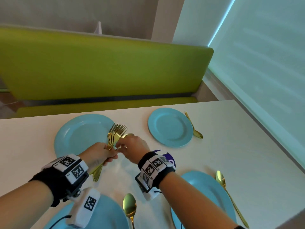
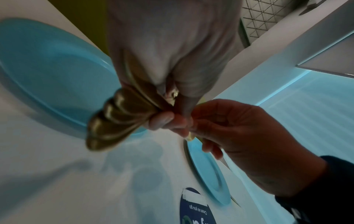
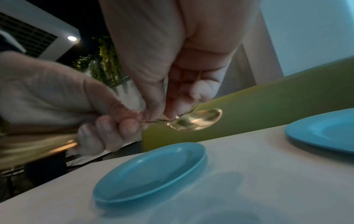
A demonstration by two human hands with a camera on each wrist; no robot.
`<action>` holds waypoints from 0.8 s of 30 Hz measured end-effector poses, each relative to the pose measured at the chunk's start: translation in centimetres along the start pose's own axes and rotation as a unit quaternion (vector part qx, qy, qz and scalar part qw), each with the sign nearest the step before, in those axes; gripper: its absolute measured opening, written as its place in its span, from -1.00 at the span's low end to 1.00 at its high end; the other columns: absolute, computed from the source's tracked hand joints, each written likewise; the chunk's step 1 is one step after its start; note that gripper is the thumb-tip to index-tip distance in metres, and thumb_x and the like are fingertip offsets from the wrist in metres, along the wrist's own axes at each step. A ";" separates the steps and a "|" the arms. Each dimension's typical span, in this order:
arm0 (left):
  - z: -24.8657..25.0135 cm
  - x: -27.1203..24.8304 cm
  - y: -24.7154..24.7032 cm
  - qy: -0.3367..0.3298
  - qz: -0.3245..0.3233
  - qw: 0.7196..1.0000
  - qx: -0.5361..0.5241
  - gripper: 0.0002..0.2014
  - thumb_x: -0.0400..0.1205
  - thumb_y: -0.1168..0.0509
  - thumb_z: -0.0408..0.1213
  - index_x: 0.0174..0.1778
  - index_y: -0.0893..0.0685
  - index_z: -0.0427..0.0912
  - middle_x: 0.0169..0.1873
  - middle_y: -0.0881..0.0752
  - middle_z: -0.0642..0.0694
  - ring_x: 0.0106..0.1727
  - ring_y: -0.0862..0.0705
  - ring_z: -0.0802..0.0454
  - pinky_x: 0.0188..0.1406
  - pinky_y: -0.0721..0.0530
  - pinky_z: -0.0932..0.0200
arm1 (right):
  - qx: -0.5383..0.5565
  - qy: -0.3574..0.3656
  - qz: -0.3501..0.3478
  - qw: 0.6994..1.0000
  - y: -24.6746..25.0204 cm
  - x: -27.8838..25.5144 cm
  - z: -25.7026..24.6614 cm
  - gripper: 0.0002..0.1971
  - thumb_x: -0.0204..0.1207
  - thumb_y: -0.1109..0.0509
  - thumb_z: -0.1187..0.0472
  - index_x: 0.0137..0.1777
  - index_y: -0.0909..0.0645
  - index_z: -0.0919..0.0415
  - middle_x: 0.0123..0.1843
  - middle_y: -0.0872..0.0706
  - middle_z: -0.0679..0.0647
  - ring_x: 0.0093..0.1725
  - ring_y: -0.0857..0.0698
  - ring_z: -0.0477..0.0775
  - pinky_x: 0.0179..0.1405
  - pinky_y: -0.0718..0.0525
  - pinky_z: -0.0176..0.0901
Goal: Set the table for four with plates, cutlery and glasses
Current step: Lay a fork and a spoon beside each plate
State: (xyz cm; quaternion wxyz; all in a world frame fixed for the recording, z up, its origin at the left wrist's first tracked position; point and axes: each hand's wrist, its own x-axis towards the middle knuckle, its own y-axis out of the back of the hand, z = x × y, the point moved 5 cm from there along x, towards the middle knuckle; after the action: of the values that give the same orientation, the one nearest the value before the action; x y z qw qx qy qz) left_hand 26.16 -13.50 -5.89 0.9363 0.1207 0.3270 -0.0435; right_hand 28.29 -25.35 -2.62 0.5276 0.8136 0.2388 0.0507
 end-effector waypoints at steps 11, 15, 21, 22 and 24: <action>-1.0 -3.3 2.1 0.009 -0.032 0.998 0.048 -0.86 0.60 -0.33 -0.44 -0.28 -0.58 -0.30 -0.43 -0.70 -0.16 -0.49 -0.47 0.07 -0.60 -0.42 0.33 | -0.047 0.075 -0.034 0.995 -1.7 -1.1 -3.4 -0.75 0.62 -0.25 0.16 0.19 -0.69 0.13 0.19 -0.63 0.15 0.20 -0.61 0.20 0.05 -0.58 0.02; -0.5 -3.5 2.4 0.006 -0.037 0.998 0.046 -0.81 0.69 -0.22 -0.30 -0.19 -0.61 -0.30 -0.37 -0.70 -0.16 -0.45 -0.54 0.07 -0.59 -0.44 0.34 | -0.059 0.087 -0.047 0.993 -1.7 -0.4 -3.4 -0.77 0.60 -0.27 0.19 0.17 -0.68 0.17 0.16 -0.63 0.15 0.19 -0.61 0.20 0.06 -0.61 0.05; -0.1 -2.1 5.2 0.031 0.054 0.998 -0.002 -0.72 0.66 -0.07 -0.45 -0.38 -0.50 -0.34 -0.47 -0.64 -0.26 -0.53 -0.52 -0.01 -0.60 -0.42 0.25 | -0.049 0.001 -0.064 0.997 -1.1 1.8 0.0 -0.83 0.57 -0.31 0.18 0.06 -0.71 0.13 0.13 -0.67 0.11 0.16 -0.61 0.16 0.04 -0.55 -0.06; -0.2 -1.8 5.9 0.036 0.073 0.997 -0.010 -0.74 0.66 -0.06 -0.46 -0.35 -0.48 -0.34 -0.46 -0.65 -0.27 -0.52 -0.52 -0.02 -0.57 -0.40 0.24 | -0.033 -0.025 -0.060 0.997 -0.8 2.3 0.9 -0.83 0.57 -0.32 0.18 0.05 -0.71 0.13 0.12 -0.69 0.10 0.15 -0.63 0.15 0.06 -0.56 -0.07; -0.4 -1.3 7.2 0.043 0.103 0.993 -0.028 -0.78 0.67 -0.04 -0.46 -0.30 -0.45 -0.34 -0.43 -0.66 -0.26 -0.52 -0.53 -0.01 -0.58 -0.40 0.24 | 0.011 -0.079 -0.029 0.996 -0.1 3.2 2.5 -0.84 0.55 -0.35 0.19 0.03 -0.73 0.16 0.09 -0.75 0.11 0.05 -0.66 0.09 0.03 -0.59 -0.14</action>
State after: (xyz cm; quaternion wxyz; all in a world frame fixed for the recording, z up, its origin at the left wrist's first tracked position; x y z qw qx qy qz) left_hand 25.99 -6.44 -3.98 0.9239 0.1289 0.3539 0.0675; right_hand 31.88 -25.98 -4.39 0.5369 0.8137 0.2206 -0.0322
